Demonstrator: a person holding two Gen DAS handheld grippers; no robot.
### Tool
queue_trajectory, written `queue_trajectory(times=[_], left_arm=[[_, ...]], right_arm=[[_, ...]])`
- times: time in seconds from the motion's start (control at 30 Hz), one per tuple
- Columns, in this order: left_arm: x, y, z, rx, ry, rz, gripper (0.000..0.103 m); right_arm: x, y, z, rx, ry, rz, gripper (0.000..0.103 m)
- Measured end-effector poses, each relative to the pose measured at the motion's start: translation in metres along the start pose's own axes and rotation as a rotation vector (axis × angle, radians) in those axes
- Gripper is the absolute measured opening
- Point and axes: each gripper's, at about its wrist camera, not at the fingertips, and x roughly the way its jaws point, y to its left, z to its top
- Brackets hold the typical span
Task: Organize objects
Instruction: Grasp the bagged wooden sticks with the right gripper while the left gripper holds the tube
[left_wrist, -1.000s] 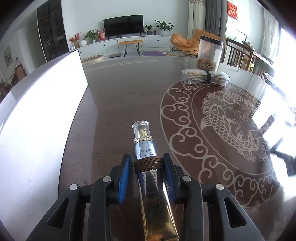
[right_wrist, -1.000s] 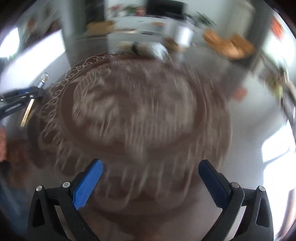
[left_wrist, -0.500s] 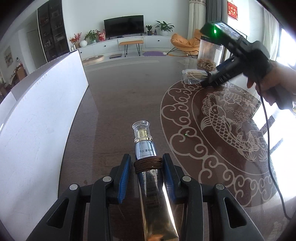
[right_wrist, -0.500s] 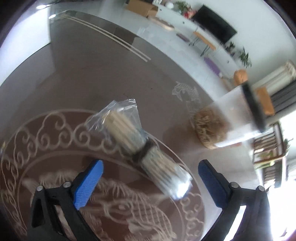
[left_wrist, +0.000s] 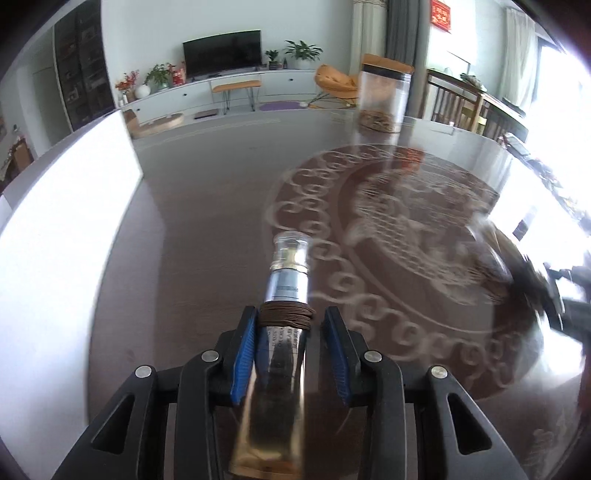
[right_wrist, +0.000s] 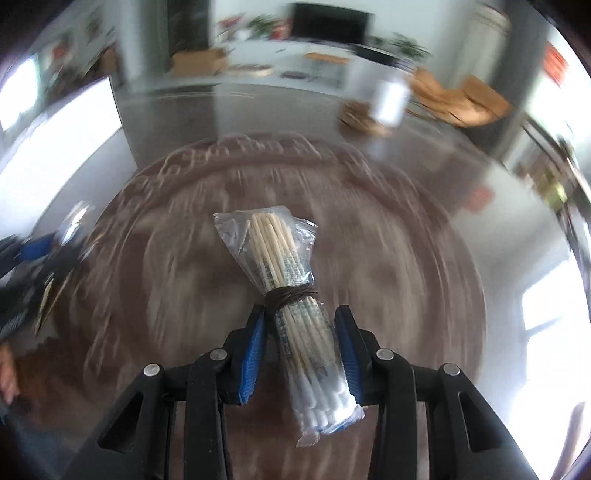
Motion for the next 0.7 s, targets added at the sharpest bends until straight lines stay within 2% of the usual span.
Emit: queue_trajectory(times=[0.13, 0.2, 0.23, 0.27, 0.3, 0.33, 0.37, 0.47, 0.5, 0.7], left_arm=[[-0.010, -0.052, -0.012, 0.090, 0.000, -0.055, 0.036], [-0.013, -0.074, -0.016, 0.126, -0.001, -0.057, 0.040], [-0.012, -0.080, -0.015, 0.122, -0.001, -0.040, 0.045], [-0.011, -0.080, -0.012, 0.115, 0.006, -0.025, 0.068], [-0.008, -0.078, -0.009, 0.102, 0.020, -0.007, 0.087], [-0.001, -0.076, -0.006, 0.084, 0.068, -0.003, 0.103], [0.002, -0.071, -0.003, 0.053, 0.081, -0.037, 0.103], [0.002, -0.069, -0.001, 0.050, 0.083, -0.020, 0.103], [0.001, -0.070, -0.001, 0.046, 0.080, -0.016, 0.103], [0.002, -0.073, -0.005, 0.046, 0.078, -0.014, 0.103]], right_arm=[[-0.040, -0.007, -0.069, 0.183, -0.044, -0.021, 0.039], [-0.046, -0.008, -0.086, 0.238, -0.065, -0.035, 0.039], [-0.048, -0.009, -0.089, 0.244, -0.078, -0.037, 0.044], [-0.047, -0.008, -0.088, 0.237, -0.091, -0.049, 0.050], [-0.044, -0.005, -0.084, 0.217, -0.094, -0.065, 0.070], [-0.040, -0.004, -0.083, 0.208, -0.081, -0.069, 0.085], [-0.037, -0.005, -0.079, 0.210, -0.066, -0.060, 0.087], [-0.031, -0.006, -0.074, 0.200, -0.045, -0.061, 0.095], [-0.033, -0.005, -0.078, 0.200, -0.041, -0.059, 0.103], [-0.022, -0.007, -0.074, 0.206, -0.025, -0.060, 0.103]])
